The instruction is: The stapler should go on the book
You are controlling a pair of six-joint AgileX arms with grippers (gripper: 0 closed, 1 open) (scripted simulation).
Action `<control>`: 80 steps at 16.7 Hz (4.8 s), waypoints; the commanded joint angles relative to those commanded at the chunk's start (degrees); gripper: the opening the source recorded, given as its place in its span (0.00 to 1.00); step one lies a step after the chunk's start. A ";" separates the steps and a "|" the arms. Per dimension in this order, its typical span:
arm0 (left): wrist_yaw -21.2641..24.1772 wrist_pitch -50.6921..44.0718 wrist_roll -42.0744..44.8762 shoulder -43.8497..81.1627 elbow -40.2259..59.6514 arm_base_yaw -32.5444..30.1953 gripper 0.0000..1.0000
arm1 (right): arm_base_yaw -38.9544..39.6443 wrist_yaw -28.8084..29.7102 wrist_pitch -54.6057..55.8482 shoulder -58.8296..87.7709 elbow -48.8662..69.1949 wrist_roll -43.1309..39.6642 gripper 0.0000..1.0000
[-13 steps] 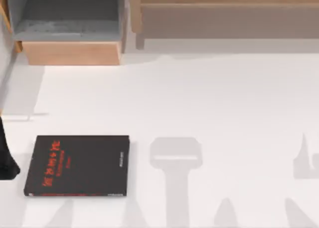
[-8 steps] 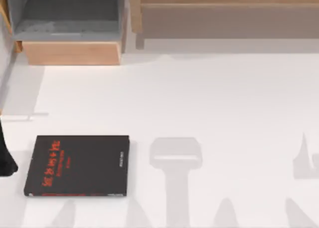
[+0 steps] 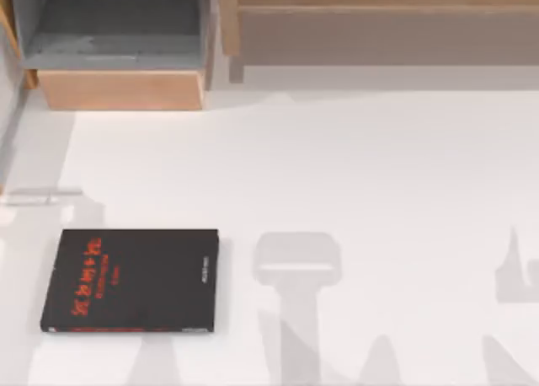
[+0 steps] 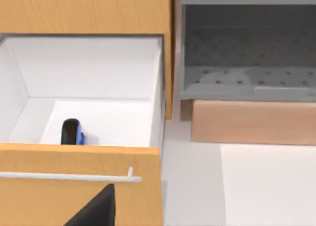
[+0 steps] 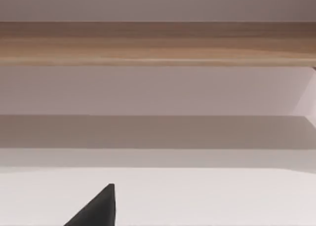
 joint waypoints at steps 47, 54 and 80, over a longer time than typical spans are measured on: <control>1.26 -57.50 9.36 115.53 107.87 15.14 1.00 | 0.00 0.00 0.00 0.00 0.00 0.00 1.00; 1.15 -52.45 8.74 117.08 104.56 14.35 1.00 | 0.00 0.00 0.00 0.00 0.00 0.00 1.00; 1.15 -52.46 8.79 116.94 104.56 14.47 0.00 | 0.00 0.00 0.00 0.00 0.00 0.00 1.00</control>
